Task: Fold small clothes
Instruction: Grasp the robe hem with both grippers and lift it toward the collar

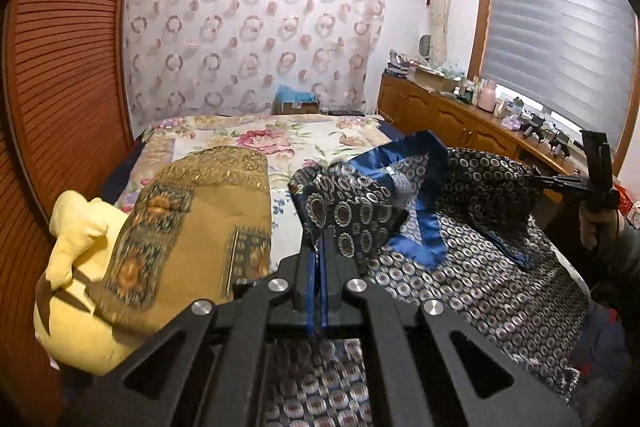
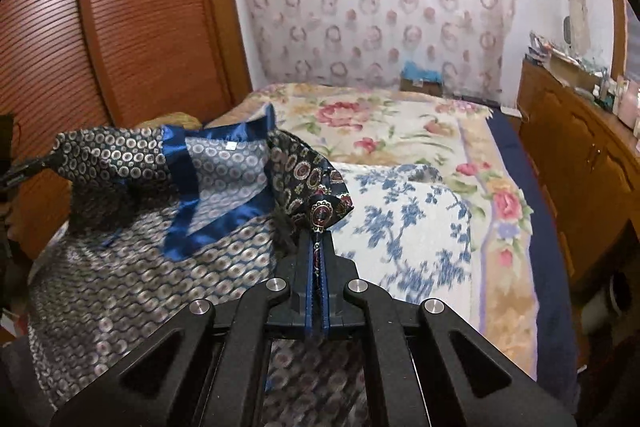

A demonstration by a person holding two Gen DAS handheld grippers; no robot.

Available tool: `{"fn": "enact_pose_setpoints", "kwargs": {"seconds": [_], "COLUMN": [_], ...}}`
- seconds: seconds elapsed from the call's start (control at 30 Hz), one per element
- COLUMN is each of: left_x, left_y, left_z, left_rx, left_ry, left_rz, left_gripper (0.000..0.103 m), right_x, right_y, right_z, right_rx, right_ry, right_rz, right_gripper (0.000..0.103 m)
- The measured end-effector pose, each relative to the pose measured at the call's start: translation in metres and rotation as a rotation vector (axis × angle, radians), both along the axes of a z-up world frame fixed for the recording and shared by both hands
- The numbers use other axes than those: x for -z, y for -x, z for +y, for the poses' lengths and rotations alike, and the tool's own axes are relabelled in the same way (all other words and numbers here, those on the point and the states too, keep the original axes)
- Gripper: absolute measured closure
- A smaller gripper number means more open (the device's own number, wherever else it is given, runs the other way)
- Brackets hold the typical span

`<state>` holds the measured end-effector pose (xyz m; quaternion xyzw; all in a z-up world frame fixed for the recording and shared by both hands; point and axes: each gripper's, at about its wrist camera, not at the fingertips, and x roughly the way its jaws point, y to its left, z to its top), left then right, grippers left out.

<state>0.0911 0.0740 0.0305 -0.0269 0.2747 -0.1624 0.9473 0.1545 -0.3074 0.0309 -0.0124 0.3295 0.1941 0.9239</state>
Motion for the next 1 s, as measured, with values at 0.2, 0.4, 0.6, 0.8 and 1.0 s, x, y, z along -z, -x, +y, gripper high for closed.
{"fn": "enact_pose_setpoints", "kwargs": {"seconds": [0.2, 0.4, 0.6, 0.8, 1.0], "left_x": [0.014, 0.031, 0.040, 0.042, 0.034], "left_y": [0.063, 0.102, 0.117, 0.119, 0.118], "left_z": [0.012, 0.026, 0.041, 0.053, 0.059], "left_rx": [-0.010, -0.063, -0.086, -0.111, -0.125], "left_ry": [0.062, 0.047, 0.045, 0.028, 0.000], "left_rz": [0.009, 0.049, 0.125, 0.137, 0.113], "left_gripper": [0.103, 0.103, 0.103, 0.093, 0.066], "right_x": [-0.007, 0.004, 0.027, 0.047, 0.047], "right_y": [0.060, 0.117, 0.159, 0.172, 0.171], "right_z": [0.002, -0.009, -0.023, -0.031, -0.024], "right_rx": [0.001, 0.013, 0.047, 0.073, 0.064], "right_ry": [0.022, 0.023, 0.029, 0.049, 0.079], "right_rz": [-0.016, 0.013, 0.081, 0.155, 0.148], "right_gripper": [0.103, 0.103, 0.103, 0.103, 0.096]}}
